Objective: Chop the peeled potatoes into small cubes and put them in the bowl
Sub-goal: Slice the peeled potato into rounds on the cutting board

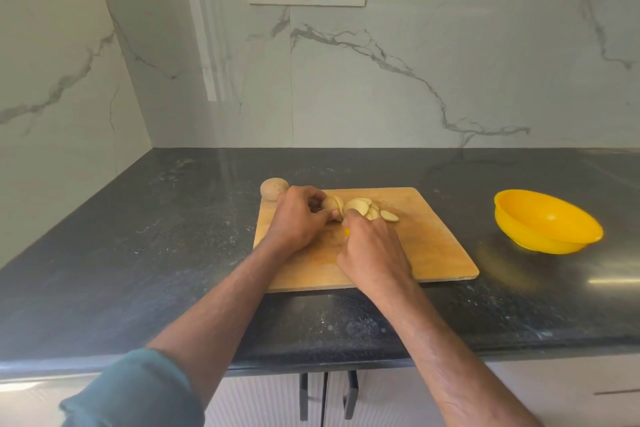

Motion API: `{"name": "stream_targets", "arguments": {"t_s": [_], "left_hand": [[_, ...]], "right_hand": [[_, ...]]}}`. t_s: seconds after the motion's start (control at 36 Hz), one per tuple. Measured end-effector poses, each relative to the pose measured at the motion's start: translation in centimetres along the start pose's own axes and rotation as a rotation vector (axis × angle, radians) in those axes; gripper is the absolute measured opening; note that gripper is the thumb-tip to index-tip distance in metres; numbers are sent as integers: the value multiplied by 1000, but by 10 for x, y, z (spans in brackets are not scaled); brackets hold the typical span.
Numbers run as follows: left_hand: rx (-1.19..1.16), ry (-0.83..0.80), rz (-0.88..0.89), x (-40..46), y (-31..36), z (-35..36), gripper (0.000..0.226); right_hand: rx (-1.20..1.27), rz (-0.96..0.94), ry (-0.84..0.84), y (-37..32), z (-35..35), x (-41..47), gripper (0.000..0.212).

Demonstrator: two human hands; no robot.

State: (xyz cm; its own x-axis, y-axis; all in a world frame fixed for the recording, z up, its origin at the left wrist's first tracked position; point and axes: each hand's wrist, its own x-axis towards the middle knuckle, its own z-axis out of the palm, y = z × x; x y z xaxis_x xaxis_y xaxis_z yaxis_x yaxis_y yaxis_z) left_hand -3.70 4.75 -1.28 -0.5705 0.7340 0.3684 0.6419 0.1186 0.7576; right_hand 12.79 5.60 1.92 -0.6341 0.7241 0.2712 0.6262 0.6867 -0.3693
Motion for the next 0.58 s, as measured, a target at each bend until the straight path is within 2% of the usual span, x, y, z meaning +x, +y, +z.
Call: {"name": "stream_targets", "arguments": {"t_s": [0.33,0.58], "left_hand": [[-12,-33,10,-1,1,-3,42],[84,-66,62,-2,3,-2,38]], "right_hand": [[16,-49,4,24,-4,-9,32],[30,-63,31,34,-1,-4,27]]}}
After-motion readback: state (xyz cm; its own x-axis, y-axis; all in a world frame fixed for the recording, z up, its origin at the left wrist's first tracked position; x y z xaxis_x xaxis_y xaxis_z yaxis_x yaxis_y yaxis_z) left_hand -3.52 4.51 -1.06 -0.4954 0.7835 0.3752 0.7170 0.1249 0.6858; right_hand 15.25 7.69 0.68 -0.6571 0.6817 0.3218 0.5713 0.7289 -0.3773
